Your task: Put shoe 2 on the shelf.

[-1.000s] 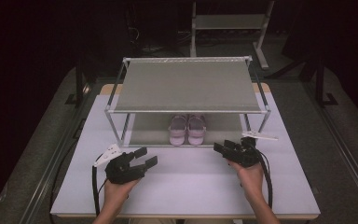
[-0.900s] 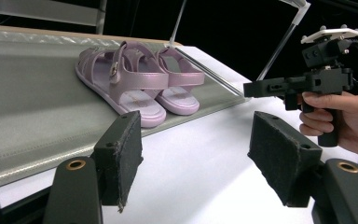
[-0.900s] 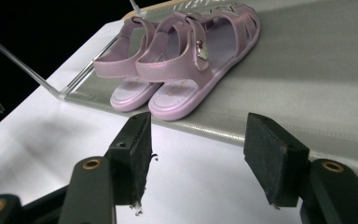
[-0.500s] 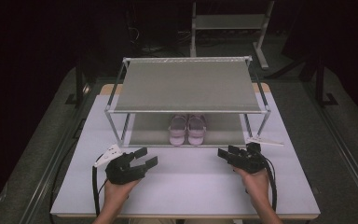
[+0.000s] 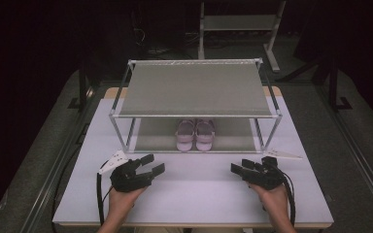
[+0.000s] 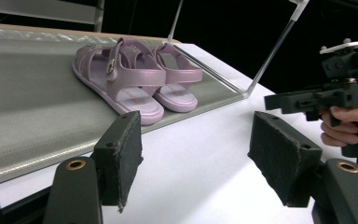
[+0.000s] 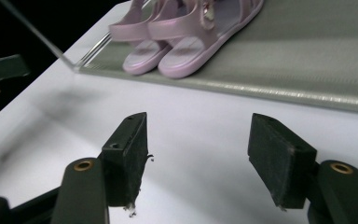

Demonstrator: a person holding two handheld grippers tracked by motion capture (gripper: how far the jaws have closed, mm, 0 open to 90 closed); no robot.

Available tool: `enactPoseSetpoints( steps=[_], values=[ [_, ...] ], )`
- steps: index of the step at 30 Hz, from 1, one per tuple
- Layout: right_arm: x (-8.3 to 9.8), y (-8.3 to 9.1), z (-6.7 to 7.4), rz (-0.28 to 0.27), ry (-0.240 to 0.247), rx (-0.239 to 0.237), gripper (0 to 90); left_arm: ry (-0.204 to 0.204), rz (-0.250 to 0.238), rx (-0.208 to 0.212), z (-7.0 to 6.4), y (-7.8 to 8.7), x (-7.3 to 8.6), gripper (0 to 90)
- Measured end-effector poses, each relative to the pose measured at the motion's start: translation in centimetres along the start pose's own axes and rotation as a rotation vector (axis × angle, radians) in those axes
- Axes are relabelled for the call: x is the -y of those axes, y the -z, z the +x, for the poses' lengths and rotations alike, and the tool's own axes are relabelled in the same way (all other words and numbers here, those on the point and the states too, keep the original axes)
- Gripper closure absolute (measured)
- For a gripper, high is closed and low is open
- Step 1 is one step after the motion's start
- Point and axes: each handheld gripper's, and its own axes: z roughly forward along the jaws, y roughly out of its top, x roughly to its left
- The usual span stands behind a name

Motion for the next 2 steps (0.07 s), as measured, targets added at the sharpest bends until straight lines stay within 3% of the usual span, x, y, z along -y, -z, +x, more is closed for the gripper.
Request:
enactPoseSetpoints(
  steps=[2],
  values=[
    [0.56, 0.8, 0.2, 0.0, 0.012, -0.001, 36.8, 0.0, -0.005, 0.002, -0.02, 0.03, -0.04, 33.4]
  ],
)
